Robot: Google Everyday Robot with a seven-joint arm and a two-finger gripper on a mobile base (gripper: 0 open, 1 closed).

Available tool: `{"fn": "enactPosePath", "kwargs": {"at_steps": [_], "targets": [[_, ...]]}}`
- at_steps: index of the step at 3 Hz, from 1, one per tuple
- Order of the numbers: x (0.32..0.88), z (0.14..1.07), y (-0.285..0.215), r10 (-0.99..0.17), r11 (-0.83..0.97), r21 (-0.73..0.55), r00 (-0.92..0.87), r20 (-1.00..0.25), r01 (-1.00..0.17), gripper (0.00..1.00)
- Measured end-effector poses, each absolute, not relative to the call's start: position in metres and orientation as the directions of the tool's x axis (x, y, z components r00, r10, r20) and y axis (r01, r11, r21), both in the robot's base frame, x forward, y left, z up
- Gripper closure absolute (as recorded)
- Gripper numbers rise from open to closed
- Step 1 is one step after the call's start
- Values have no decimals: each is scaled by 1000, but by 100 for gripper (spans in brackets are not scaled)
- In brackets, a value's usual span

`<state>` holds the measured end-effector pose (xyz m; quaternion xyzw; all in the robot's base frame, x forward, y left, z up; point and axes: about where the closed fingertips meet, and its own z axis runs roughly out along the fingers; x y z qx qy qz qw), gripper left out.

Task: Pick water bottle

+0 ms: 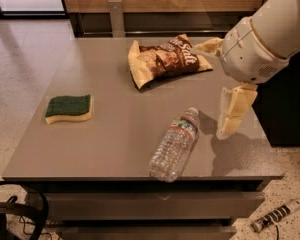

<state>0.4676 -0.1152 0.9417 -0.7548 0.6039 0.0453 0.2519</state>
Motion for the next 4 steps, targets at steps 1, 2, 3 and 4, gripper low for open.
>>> {"fn": "enactPosePath", "kwargs": {"at_steps": [1,2,3,4], "targets": [[452,905,-83,-852,-285,-255,366,-374,-924,0],[443,872,-77,-847,-339,-198,390,-362,-920,0],[445,874,-77,-849,-344,-196,393,-353,-918,0],[454,861,-68,-843,-364,-150,393,-366,-919,0]]}}
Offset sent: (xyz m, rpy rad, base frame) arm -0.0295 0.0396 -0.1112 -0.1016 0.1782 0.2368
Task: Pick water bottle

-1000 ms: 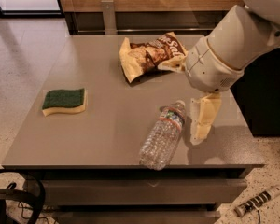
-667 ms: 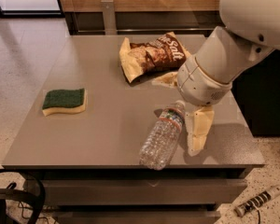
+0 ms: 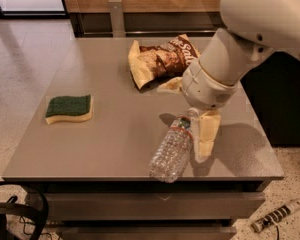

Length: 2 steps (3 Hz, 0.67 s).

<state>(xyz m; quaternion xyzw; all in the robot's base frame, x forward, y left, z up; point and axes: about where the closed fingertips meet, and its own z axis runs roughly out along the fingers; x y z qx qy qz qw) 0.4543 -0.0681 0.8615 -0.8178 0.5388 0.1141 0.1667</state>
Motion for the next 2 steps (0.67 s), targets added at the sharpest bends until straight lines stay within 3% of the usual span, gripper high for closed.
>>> {"fn": "enactPosePath", "kwargs": {"at_steps": [1,2], "targets": [[462,837,-54,-833,-393,-71,387,-394,-917,0],[462,835,-52,-832,-395,-69,389,-395,-916,17]]}}
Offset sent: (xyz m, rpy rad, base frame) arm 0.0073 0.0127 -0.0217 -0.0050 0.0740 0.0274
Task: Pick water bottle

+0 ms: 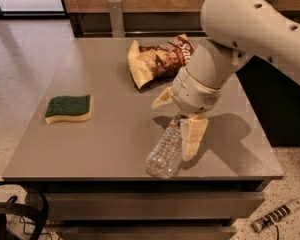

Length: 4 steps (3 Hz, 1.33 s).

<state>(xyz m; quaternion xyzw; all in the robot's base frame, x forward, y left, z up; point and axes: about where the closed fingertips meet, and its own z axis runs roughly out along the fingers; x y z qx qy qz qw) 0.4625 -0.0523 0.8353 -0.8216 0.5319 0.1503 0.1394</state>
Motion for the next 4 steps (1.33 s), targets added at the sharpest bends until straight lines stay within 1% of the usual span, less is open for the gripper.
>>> {"fn": "enactPosePath", "kwargs": {"at_steps": [2,3,4], "targets": [[462,837,-50,-832,-396,-77,394,-392,-915,80],[461,838,-50,-832,-397,-79,395,-390,-914,99],[461,838,-50,-832,-397,-80,395,-390,-914,100]]}}
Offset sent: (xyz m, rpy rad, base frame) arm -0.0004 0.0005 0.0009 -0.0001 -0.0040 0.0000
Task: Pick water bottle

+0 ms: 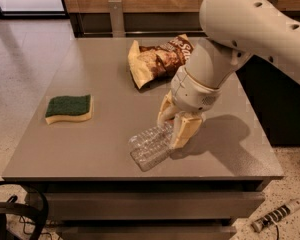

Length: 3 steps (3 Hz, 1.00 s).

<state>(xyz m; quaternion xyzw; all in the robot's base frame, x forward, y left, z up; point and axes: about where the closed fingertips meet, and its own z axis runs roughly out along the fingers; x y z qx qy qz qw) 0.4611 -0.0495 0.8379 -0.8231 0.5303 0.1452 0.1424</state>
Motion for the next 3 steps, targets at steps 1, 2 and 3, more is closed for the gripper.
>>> {"fn": "enactPosePath", "kwargs": {"at_steps": [1,2,3], "targets": [[472,856,-50,-812,-397,-127,412,-413,-909,100],[495,895,-51,-798,-386,-196,433,-420,-902,100],[511,931,-51,-793,-367,-245,440,-422,-897,100]]}}
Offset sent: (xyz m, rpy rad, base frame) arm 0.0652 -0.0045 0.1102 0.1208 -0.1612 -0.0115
